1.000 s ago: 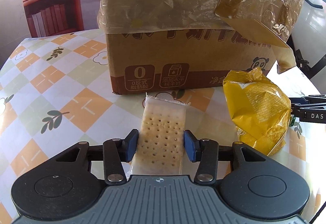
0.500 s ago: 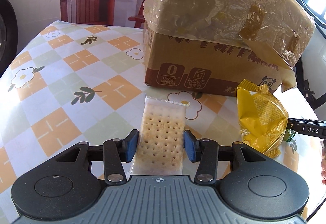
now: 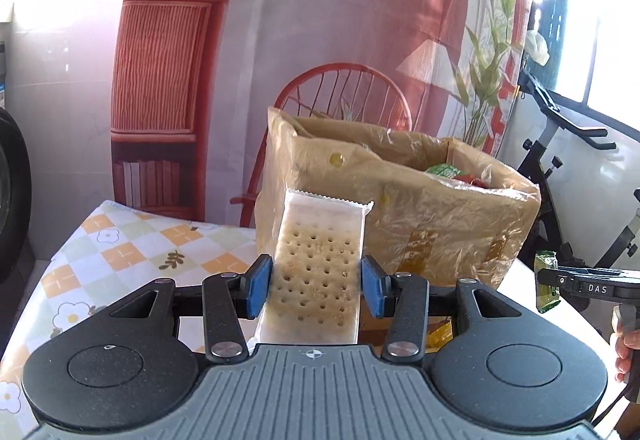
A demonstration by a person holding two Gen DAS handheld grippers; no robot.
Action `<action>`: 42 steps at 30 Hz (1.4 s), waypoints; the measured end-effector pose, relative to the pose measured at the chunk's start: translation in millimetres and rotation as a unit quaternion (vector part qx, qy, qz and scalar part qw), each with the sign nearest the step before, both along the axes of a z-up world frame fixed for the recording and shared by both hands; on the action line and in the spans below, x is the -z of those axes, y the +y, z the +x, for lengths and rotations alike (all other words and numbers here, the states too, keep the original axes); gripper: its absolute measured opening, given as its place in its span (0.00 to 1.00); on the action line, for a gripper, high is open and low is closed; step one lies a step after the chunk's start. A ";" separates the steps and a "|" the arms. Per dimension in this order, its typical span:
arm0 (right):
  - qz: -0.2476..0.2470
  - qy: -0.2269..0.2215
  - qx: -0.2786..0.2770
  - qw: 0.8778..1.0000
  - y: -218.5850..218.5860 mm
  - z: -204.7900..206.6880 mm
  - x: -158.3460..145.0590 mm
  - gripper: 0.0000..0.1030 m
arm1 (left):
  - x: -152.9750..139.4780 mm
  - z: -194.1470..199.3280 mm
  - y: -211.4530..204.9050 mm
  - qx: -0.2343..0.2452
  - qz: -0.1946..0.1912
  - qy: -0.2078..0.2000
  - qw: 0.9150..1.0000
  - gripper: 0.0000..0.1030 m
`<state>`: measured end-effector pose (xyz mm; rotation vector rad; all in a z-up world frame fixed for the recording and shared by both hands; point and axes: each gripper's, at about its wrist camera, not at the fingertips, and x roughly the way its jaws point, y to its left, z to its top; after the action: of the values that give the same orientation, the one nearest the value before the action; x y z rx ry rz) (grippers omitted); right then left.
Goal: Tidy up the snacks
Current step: 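Carry the cracker and green cake over the box and open both grippers, then withdraw both open grippers from the box toward the yellow bag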
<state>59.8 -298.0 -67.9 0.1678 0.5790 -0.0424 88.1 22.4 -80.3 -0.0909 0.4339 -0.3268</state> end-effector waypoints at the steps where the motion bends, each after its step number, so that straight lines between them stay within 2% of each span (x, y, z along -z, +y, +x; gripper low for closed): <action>1: -0.003 -0.014 0.001 1.000 -0.4 0.9 -9.0 0.37 | -9.7 0.1 -4.8 0.003 -0.001 -0.014 1.000 0.49; 6: -0.018 -0.083 -0.023 0.996 4.0 15.0 -55.4 0.37 | -45.0 11.7 -21.1 0.011 -0.007 -0.048 0.999 0.49; 10: -0.032 -0.110 -0.059 0.992 19.6 36.5 -78.1 0.37 | -63.6 31.7 -36.3 0.014 -0.010 -0.063 0.998 0.49; 14: -0.041 -0.127 -0.103 0.986 41.7 66.5 -87.1 0.37 | -73.8 61.9 -49.9 0.018 -0.012 -0.072 0.997 0.49; 19: -0.042 -0.110 -0.154 0.981 78.3 111.8 -76.5 0.37 | -72.9 101.0 -65.0 0.012 -0.001 -0.055 0.998 0.49; 26: -0.010 -0.069 -0.172 0.983 97.7 142.1 -60.0 0.38 | -48.6 129.3 -64.3 0.006 -0.005 -0.004 1.000 0.49; 29: -0.002 -0.063 -0.164 0.984 97.5 141.2 -57.0 0.43 | -46.8 127.7 -58.6 0.009 -0.010 -0.002 1.000 0.57; 35: 0.019 -0.068 -0.154 0.986 88.0 122.4 -64.4 0.45 | -55.6 111.4 -48.3 0.014 -0.015 -0.006 1.000 0.57; 42: 0.024 -0.083 -0.148 0.985 80.0 84.7 -74.9 0.48 | -66.4 68.7 -30.3 0.031 -0.023 -0.008 0.999 0.59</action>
<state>144.5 -218.0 7.0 0.1285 0.4329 0.2727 156.8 -7.8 -13.9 -0.1197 0.4134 -0.3992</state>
